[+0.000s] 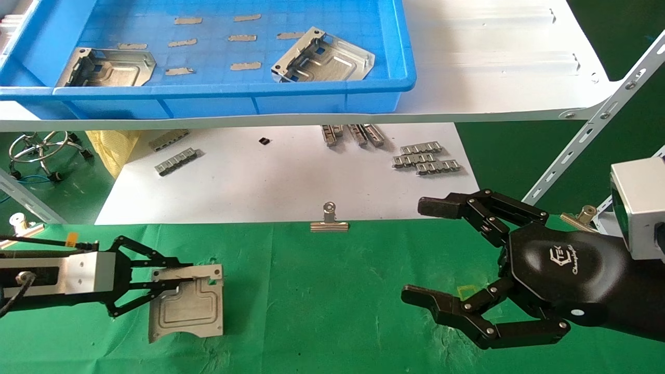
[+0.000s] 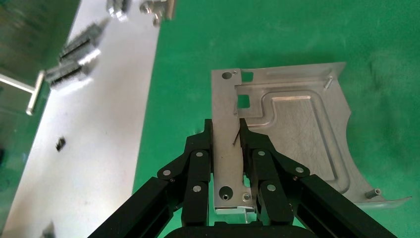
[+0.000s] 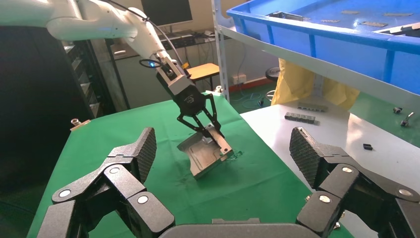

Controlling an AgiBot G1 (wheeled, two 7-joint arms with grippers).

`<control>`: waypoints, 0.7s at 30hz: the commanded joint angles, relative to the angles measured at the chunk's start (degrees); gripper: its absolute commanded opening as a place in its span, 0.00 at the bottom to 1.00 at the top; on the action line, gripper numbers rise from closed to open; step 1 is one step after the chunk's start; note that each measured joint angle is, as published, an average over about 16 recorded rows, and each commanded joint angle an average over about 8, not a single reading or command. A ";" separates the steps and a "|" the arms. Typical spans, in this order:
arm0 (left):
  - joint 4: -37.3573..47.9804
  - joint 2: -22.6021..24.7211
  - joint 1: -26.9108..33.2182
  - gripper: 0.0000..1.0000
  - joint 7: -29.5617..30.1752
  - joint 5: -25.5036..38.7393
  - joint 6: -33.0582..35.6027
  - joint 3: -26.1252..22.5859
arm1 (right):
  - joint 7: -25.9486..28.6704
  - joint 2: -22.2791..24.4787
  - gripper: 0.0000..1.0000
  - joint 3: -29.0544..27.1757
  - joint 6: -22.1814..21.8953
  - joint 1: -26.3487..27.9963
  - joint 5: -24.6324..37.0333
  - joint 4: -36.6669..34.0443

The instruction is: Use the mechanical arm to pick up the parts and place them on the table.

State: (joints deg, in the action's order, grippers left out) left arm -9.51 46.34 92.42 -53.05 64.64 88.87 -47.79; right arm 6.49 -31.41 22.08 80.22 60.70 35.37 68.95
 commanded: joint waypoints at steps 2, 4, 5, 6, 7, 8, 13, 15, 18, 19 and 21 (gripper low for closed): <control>1.58 0.30 0.81 1.00 -0.50 0.73 -0.15 -0.51 | 0.00 0.00 1.00 0.00 0.00 0.00 0.00 0.00; 2.28 0.71 1.07 1.00 -1.09 0.94 -0.18 -0.66 | 0.00 0.00 1.00 0.00 0.00 0.00 0.00 0.00; 2.57 0.91 1.16 1.00 -1.38 1.00 -0.12 -0.71 | 0.00 0.00 1.00 0.00 0.00 0.00 0.00 0.00; 2.84 1.11 1.23 1.00 -1.70 1.06 -0.02 -0.77 | 0.00 0.00 1.00 0.00 0.00 0.00 0.00 0.00; 3.08 1.31 1.30 1.00 -2.00 1.11 0.10 -0.82 | 0.00 0.00 1.00 0.00 0.00 0.00 0.00 0.00; 3.27 1.50 1.37 1.00 -2.28 1.15 0.24 -0.87 | 0.00 0.00 1.00 0.00 0.00 0.00 0.00 0.00; 4.29 2.05 1.87 1.00 -2.67 0.75 1.06 -0.75 | 0.00 0.00 1.00 0.00 0.00 0.00 0.00 0.00; 4.80 1.99 2.10 1.00 -2.13 0.03 1.28 -0.35 | 0.00 0.00 1.00 0.00 0.00 0.00 0.00 0.00; 5.81 1.68 2.13 1.00 -0.15 -2.02 1.68 0.88 | 0.00 0.00 1.00 0.00 0.00 0.00 0.00 0.00; 6.18 1.57 1.97 1.00 0.87 -2.94 1.82 1.45 | 0.00 0.00 1.00 0.00 0.00 0.00 0.00 0.00; 6.91 1.37 1.33 1.00 3.43 -5.10 2.04 2.80 | 0.00 0.00 1.00 0.00 0.00 0.00 0.00 0.00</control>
State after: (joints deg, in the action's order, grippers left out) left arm -2.69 47.94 93.15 -48.62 59.26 90.83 -44.79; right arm 6.49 -31.41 22.08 80.22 60.69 35.37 68.95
